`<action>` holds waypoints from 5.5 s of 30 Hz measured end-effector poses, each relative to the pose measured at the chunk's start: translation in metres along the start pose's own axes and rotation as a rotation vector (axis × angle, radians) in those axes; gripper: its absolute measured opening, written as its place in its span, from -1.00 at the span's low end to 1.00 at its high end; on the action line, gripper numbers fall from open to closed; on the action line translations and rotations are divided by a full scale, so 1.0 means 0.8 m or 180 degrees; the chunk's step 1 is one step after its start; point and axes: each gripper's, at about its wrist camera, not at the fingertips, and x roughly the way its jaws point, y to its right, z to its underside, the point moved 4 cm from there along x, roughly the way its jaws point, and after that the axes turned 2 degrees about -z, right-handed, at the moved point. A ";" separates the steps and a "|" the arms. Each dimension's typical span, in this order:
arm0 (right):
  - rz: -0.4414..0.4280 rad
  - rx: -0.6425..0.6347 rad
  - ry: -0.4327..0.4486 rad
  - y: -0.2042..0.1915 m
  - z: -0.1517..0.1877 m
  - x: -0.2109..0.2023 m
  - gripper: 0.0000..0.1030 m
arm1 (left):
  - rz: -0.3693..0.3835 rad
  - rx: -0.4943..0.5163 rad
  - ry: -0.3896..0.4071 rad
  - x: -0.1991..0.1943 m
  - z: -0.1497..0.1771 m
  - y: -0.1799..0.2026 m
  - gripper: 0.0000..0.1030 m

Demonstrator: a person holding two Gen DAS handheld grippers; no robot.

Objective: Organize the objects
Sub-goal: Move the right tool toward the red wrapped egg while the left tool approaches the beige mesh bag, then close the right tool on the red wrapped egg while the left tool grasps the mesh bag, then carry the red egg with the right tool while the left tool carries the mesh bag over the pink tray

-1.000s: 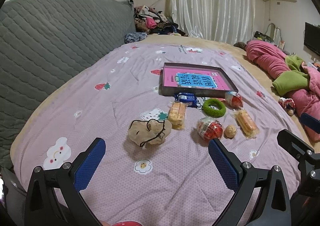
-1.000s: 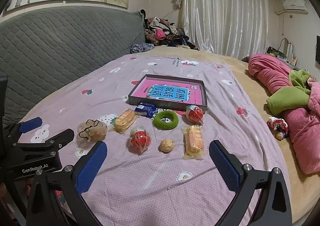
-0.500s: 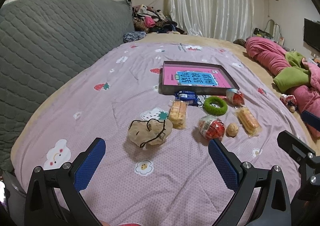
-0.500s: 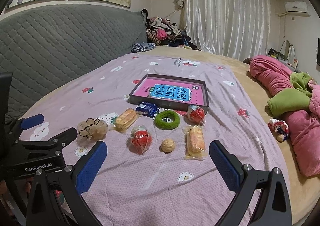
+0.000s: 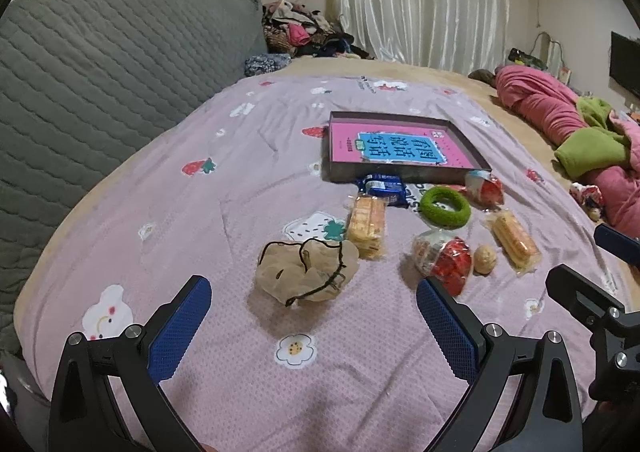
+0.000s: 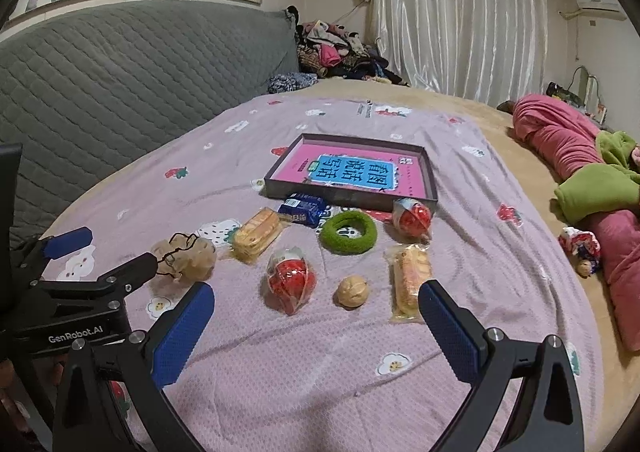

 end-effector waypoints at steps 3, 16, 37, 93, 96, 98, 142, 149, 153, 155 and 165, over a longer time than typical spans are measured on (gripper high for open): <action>-0.0007 -0.0038 -0.0039 -0.004 -0.002 0.012 1.00 | 0.0045 0.0014 -0.0094 0.015 0.000 -0.001 0.98; 0.0043 -0.0240 -0.0176 -0.019 -0.013 0.064 1.00 | -0.0018 0.0046 -0.0285 0.068 -0.001 -0.007 0.98; -0.0138 -0.0489 -0.0676 -0.030 -0.013 0.159 0.84 | -0.0008 0.0168 -0.0651 0.155 0.001 -0.010 0.98; -0.0419 -0.0117 -0.0553 -0.006 -0.027 0.126 0.06 | 0.0397 0.0375 -0.0303 0.106 -0.042 0.034 -0.60; -0.0400 -0.0080 -0.0481 0.005 -0.036 0.114 0.06 | 0.0427 0.0337 -0.0290 0.102 -0.059 0.039 -0.60; -0.0396 -0.0070 -0.0445 0.011 -0.041 0.108 0.06 | 0.0420 0.0343 -0.0244 0.098 -0.073 0.044 -0.59; -0.0255 -0.0224 0.0035 0.133 -0.212 0.132 0.06 | 0.0393 0.0590 -0.0189 0.188 -0.243 0.138 -0.57; -0.0294 -0.0194 0.0055 0.169 -0.242 0.171 0.06 | 0.0409 0.0553 -0.0308 0.241 -0.275 0.156 -0.56; -0.0336 -0.0210 0.0021 0.187 -0.250 0.201 0.06 | 0.0396 0.0549 -0.0352 0.272 -0.292 0.166 -0.56; -0.0316 -0.0244 0.0001 0.195 -0.254 0.223 0.06 | 0.0364 0.0576 -0.0392 0.290 -0.298 0.172 -0.55; -0.0335 -0.0237 -0.0368 0.214 -0.254 0.348 0.06 | 0.0409 0.0514 -0.0780 0.405 -0.307 0.174 -0.53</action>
